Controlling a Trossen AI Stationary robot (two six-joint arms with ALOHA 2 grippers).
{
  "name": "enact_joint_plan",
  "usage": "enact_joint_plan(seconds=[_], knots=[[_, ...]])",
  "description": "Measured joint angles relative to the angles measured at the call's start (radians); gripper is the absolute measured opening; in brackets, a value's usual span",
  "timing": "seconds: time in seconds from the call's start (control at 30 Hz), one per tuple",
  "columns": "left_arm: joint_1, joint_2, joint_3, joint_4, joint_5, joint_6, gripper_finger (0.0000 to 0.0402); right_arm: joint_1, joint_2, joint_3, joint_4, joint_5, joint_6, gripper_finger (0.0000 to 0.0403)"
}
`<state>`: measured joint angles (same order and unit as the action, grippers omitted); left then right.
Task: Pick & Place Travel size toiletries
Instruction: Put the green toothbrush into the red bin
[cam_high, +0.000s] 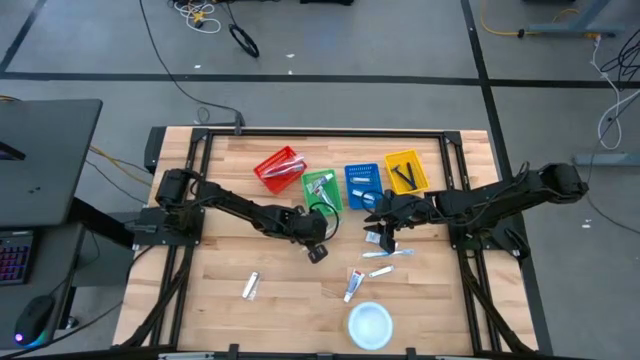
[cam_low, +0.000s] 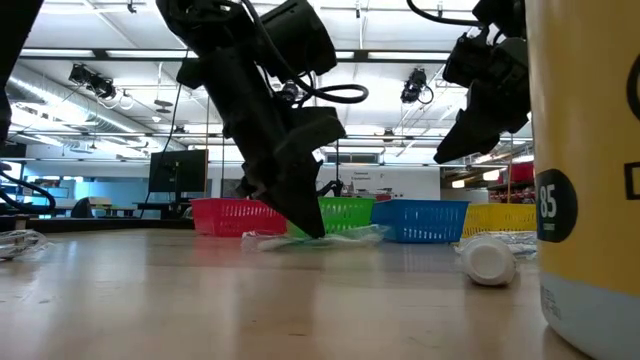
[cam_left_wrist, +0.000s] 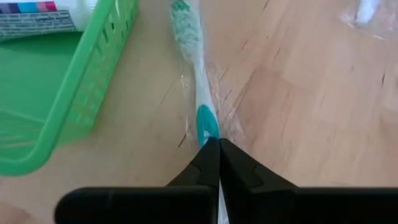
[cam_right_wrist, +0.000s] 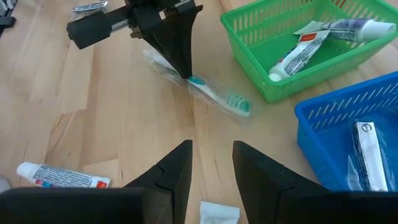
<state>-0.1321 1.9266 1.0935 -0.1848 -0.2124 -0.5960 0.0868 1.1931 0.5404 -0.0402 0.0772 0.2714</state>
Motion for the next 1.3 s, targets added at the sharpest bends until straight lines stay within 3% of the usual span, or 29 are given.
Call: enact_joint_plan(seconds=[0.3, 0.53, 0.87, 1.03, 1.23, 1.3], knots=[[-0.016, -0.091, -0.007, -0.094, 0.033, 0.046, 0.0005, 0.0, 0.0, 0.0, 0.0, 0.0, 0.0, 0.0124], [-0.014, -0.227, -0.007, -0.305, 0.016, 0.028, 0.0004, 0.0, 0.0, 0.0, 0.0, 0.0, 0.003, 0.0124], [0.004, -0.503, -0.005, -0.645, -0.213, -0.074, 0.0003, 0.0, 0.0, 0.0, -0.001, 0.0, 0.008, 0.0124], [0.003, -0.533, -0.03, -0.544, -0.202, 0.0, 0.0013, 0.0, 0.0, 0.0, 0.0, 0.0, 0.008, 0.0124], [-0.003, -0.444, -0.137, -0.385, -0.013, 0.143, 0.0061, 0.0, 0.001, 0.0, 0.0, -0.001, 0.008, 0.0124], [-0.01, -0.395, -0.156, -0.34, -0.004, 0.185, 0.0082, 0.0, 0.002, 0.0, -0.001, -0.001, 0.008, 0.0124]])
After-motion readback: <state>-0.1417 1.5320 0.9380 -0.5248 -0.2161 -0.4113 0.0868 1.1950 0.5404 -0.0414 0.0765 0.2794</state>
